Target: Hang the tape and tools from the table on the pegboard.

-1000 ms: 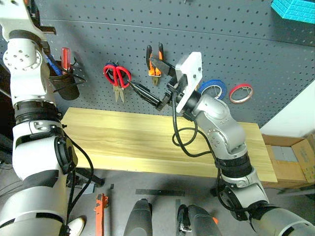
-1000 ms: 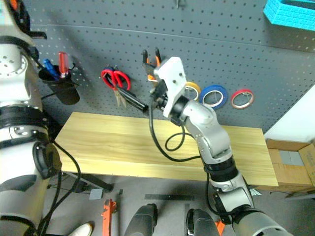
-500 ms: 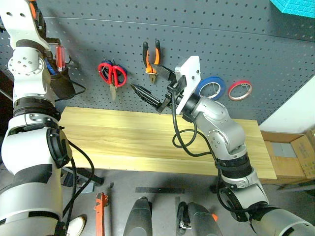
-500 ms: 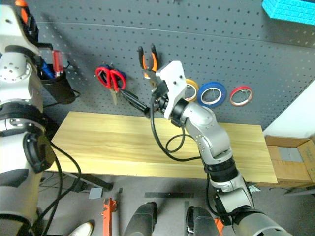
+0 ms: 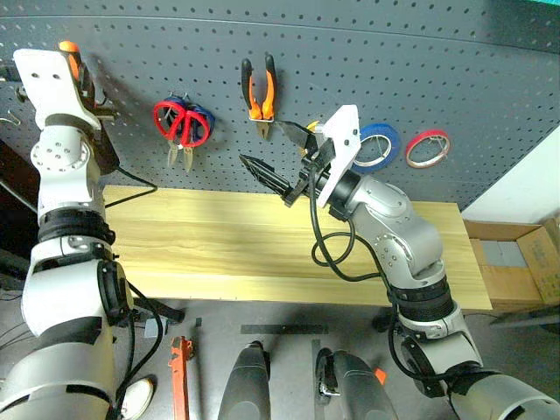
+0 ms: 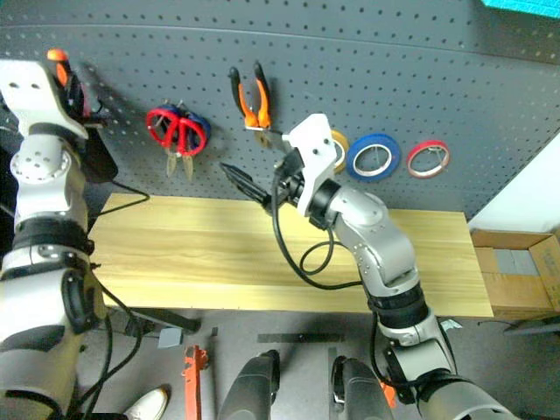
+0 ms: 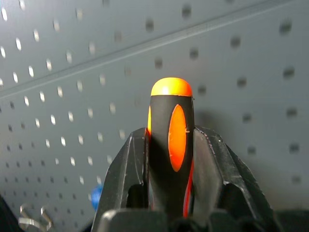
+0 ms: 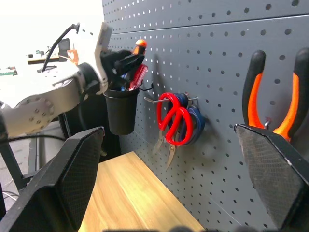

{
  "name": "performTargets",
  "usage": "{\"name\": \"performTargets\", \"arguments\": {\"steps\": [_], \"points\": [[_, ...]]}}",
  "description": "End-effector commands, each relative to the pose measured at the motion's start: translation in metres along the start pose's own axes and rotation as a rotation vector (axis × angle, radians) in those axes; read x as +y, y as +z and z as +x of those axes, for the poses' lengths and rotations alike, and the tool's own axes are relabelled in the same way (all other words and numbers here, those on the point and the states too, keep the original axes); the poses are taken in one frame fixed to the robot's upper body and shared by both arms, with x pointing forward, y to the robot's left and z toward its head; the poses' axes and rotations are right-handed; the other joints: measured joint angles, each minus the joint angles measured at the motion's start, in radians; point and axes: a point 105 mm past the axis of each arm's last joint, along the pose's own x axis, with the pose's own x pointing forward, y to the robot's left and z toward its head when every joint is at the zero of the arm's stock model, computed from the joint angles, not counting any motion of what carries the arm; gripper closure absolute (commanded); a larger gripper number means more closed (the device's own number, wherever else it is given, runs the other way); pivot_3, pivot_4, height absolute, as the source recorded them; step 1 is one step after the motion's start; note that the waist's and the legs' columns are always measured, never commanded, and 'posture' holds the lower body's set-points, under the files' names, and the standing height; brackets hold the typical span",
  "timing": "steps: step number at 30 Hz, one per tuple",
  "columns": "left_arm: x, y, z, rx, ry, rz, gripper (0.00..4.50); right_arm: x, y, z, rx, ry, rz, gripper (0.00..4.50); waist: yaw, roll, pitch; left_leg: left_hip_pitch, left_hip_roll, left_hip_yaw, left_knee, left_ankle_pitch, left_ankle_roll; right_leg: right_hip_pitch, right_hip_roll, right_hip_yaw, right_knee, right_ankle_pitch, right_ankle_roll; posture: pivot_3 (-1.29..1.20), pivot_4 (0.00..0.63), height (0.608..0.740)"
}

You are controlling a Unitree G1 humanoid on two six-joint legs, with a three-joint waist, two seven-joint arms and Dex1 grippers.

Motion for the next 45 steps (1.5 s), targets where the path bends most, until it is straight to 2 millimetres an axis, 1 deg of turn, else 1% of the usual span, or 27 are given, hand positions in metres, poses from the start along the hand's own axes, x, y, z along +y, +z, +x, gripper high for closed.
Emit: {"name": "performTargets", "arguments": {"steps": [1,5,6,7,14,19,22,25,27,29,31,34,36,39,41,45], "points": [[0.009,0.021,-0.002,-0.069,0.037,-0.025,3.55,0.000,0.013,-0.003,-0.047,-0.002,-0.023,0.00,0.000,0.000,0.000,0.000,0.000,0.001,0.000,0.000,0.000,0.000,0.000,0.001,0.000,0.000,0.000,0.15,0.304,0.740],[0.010,0.020,-0.005,-0.062,0.037,-0.028,3.55,0.000,0.012,-0.003,-0.045,0.001,-0.024,0.00,0.001,0.000,0.000,0.000,0.000,0.001,0.000,0.000,0.000,0.000,0.000,0.001,0.000,0.000,0.001,0.16,0.301,0.740],[0.010,0.022,-0.005,-0.063,0.039,-0.028,2.83,0.000,0.012,-0.003,-0.045,0.001,-0.025,0.00,0.001,0.000,0.000,0.000,0.000,0.001,0.000,0.000,0.000,-0.001,0.000,0.001,0.000,0.000,0.001,0.16,0.301,0.740],[0.011,0.023,-0.005,-0.065,0.040,-0.029,2.58,0.000,0.012,-0.003,-0.045,0.002,-0.025,0.00,0.001,0.000,0.000,0.000,0.000,0.001,0.000,0.000,0.000,-0.001,0.000,0.002,0.000,0.000,0.001,0.16,0.301,0.740],[0.014,0.028,-0.006,-0.069,0.055,-0.031,0.05,-0.001,0.011,-0.003,-0.046,0.002,-0.029,0.00,0.001,0.000,0.000,0.000,0.000,0.002,-0.001,0.000,0.000,-0.001,0.000,0.003,-0.001,-0.001,0.001,0.16,0.291,0.740],[0.018,0.028,-0.010,-0.067,0.071,-0.031,0.02,-0.002,0.011,-0.003,-0.045,0.001,-0.036,0.00,0.001,0.000,0.000,0.000,0.000,0.003,-0.001,0.000,0.000,-0.001,0.000,0.004,-0.001,-0.001,0.002,0.17,0.286,0.740],[0.024,0.027,-0.018,-0.047,0.093,-0.054,0.02,-0.003,0.011,-0.004,-0.046,0.002,-0.047,0.00,0.001,0.000,0.000,0.000,0.000,0.003,-0.002,0.000,0.000,-0.002,0.000,0.004,-0.002,-0.001,0.002,0.18,0.270,0.740],[0.018,0.034,-0.028,-0.048,0.077,-0.108,0.02,-0.005,0.012,-0.006,-0.047,0.001,-0.061,0.00,0.001,0.000,0.000,0.000,0.000,0.003,-0.003,0.000,0.000,-0.002,0.000,0.005,-0.002,-0.001,0.002,0.19,0.255,0.740],[0.007,0.040,-0.035,-0.055,0.038,-0.137,0.02,-0.008,0.011,-0.007,-0.046,-0.006,-0.065,0.00,0.005,-0.001,0.000,0.000,0.000,0.003,-0.004,0.000,0.000,-0.002,0.000,0.005,-0.003,-0.001,0.002,0.20,0.244,0.740],[-0.010,0.043,-0.045,-0.039,-0.011,-0.171,0.02,-0.010,0.010,-0.009,-0.041,-0.016,-0.066,0.00,0.007,-0.001,0.000,0.000,0.000,0.003,-0.004,0.000,0.000,-0.001,0.000,0.004,-0.003,-0.001,0.002,0.20,0.237,0.740],[-0.025,0.041,-0.056,-0.013,-0.046,-0.202,0.02,-0.011,0.007,-0.012,-0.034,-0.024,-0.067,0.00,0.008,-0.001,-0.001,0.000,-0.001,0.003,-0.003,0.000,0.000,-0.001,-0.001,0.005,-0.003,-0.001,0.002,0.21,0.223,0.740],[-0.042,0.037,-0.070,0.027,-0.069,-0.240,0.02,-0.011,0.002,-0.016,-0.020,-0.044,-0.070,0.00,0.007,-0.002,-0.001,0.000,-0.001,0.003,-0.003,0.000,0.000,0.000,-0.001,0.005,-0.003,0.000,0.003,0.22,0.208,0.740],[-0.059,0.037,-0.080,0.051,-0.099,-0.260,0.02,-0.012,-0.003,-0.021,0.001,-0.072,-0.082,0.00,0.007,-0.002,-0.002,0.000,0.000,0.003,-0.003,0.000,0.000,-0.001,-0.001,0.005,-0.003,0.000,0.003,0.23,0.193,0.740],[-0.086,0.026,-0.095,0.134,-0.147,-0.296,0.02,-0.016,-0.012,-0.031,0.037,-0.129,-0.093,0.00,0.010,-0.003,-0.005,0.000,0.000,0.002,-0.003,0.000,-0.001,0.000,-0.001,0.005,-0.003,0.000,0.003,0.23,0.174,0.740],[-0.102,0.021,-0.104,0.177,-0.177,-0.295,0.02,-0.019,-0.016,-0.037,0.055,-0.171,-0.100,0.00,0.010,-0.004,-0.007,0.000,-0.001,0.003,-0.002,0.000,-0.001,0.000,-0.001,0.005,-0.003,0.000,0.003,0.22,0.151,0.740],[-0.126,0.013,-0.121,0.241,-0.232,-0.292,0.02,-0.027,-0.026,-0.046,0.099,-0.254,-0.125,0.00,0.008,-0.006,-0.022,0.000,-0.001,0.003,-0.001,0.000,-0.001,0.000,0.000,0.006,-0.003,0.001,0.005,0.22,0.120,0.740]]}}
